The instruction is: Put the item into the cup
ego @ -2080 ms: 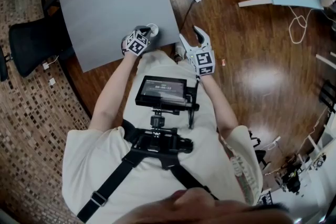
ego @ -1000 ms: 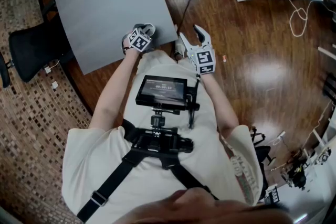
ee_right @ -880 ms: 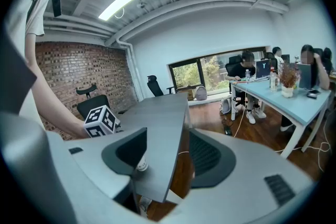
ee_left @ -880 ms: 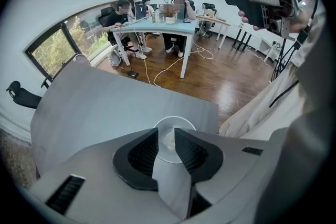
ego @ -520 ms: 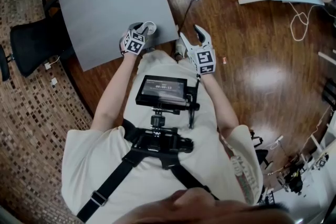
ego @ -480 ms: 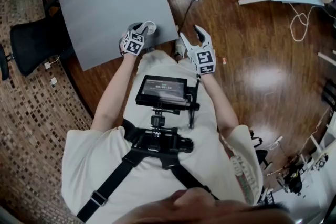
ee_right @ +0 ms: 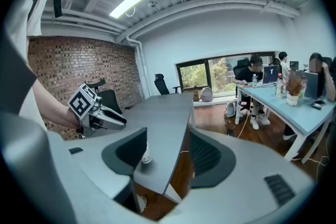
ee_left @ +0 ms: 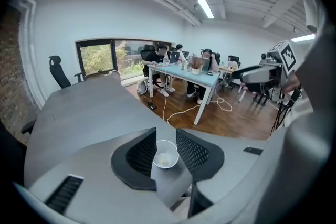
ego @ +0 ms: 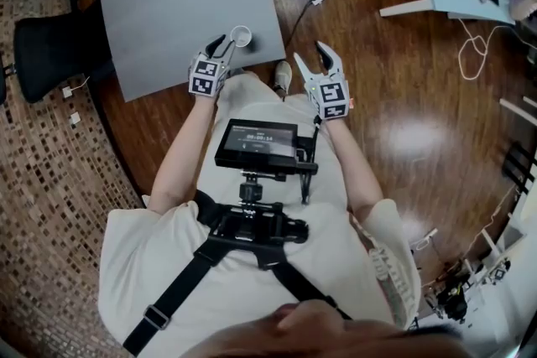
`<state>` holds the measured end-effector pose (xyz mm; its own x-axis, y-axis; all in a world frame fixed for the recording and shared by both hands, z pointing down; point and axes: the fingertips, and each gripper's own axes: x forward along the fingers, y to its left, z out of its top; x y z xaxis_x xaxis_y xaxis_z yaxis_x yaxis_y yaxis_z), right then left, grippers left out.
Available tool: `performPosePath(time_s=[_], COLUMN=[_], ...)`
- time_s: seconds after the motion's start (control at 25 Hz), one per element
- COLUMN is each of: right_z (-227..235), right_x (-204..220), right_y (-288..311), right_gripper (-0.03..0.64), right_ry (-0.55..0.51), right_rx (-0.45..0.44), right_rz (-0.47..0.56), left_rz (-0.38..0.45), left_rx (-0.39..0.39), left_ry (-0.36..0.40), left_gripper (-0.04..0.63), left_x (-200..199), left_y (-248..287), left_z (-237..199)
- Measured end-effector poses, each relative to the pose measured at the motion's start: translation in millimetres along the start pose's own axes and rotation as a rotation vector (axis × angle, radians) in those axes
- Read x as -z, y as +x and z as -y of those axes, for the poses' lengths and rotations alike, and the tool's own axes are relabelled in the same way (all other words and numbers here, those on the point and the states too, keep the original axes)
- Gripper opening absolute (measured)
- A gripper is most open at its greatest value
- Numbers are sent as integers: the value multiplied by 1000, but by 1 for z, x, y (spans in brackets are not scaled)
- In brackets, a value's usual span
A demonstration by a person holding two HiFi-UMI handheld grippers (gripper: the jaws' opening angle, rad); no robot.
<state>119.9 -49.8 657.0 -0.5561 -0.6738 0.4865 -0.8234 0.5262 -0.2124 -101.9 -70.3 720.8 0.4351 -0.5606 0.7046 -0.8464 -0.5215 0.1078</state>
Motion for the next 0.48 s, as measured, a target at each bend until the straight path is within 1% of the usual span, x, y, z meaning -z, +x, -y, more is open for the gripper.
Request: performPosePath(time_s=[0.12,0.2,0.28,0.36,0.48], right_z=[-8,-30,-60,-79,-86], right_x=[-5,-11,-18,-18,-15], right_y=[-1,0,1,0,-2], right_gripper=[267,267,267,267,267], right_ry=[-24,-36,-51,-63,-71], right_rx=[11,21,32,44,62], right_rz=[-1,6,21,23,13], left_rz=[121,176,208,225,229], left_rx=[23,37,50,61,76], left_ry=[-90,-142,-182,-213,-237], left_gripper=[121,121,121,121,121], left_x=[-13,-7,6,18,29], left_y=[-24,-49,-75,-92,-100], left_z=[2,-7,-19,-27,-26])
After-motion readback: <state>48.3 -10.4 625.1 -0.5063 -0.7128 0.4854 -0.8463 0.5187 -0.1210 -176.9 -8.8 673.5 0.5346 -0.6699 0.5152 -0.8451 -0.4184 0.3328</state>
